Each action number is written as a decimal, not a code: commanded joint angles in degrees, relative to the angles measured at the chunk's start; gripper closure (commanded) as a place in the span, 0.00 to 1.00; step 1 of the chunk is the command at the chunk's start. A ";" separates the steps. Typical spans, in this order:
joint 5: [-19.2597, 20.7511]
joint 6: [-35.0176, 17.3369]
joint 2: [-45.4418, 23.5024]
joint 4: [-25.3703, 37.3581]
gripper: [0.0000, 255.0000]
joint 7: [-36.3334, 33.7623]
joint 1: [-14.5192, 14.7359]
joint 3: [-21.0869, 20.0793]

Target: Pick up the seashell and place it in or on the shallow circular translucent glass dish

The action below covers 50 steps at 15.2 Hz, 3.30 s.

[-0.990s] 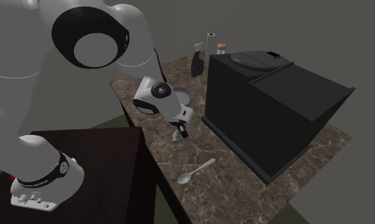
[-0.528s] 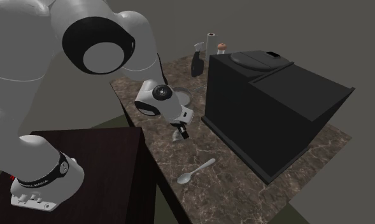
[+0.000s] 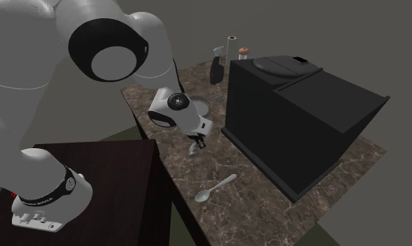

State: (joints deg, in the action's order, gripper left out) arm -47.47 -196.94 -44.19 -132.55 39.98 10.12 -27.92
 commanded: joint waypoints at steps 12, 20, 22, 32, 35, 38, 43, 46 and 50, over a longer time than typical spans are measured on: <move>-3.86 5.98 9.11 -3.24 1.00 -0.73 4.34 3.47; -4.80 13.29 18.36 -6.21 1.00 -4.02 12.91 11.87; -3.94 15.07 20.52 -6.99 1.00 -5.64 15.48 14.57; 5.91 21.70 14.00 5.09 1.00 -27.88 43.09 33.91; 8.50 24.53 10.86 10.32 1.00 -34.07 49.31 38.24; 10.81 27.64 7.35 16.17 1.00 -39.77 54.19 41.65; 14.00 33.51 0.74 27.47 1.00 -48.29 59.95 45.86; 15.26 36.54 -3.74 34.53 1.00 -52.24 61.63 47.14; 14.50 35.01 -6.24 35.76 1.00 -51.60 60.62 45.82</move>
State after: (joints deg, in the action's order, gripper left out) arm -32.82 -161.63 -49.76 -97.24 -11.70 70.96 18.17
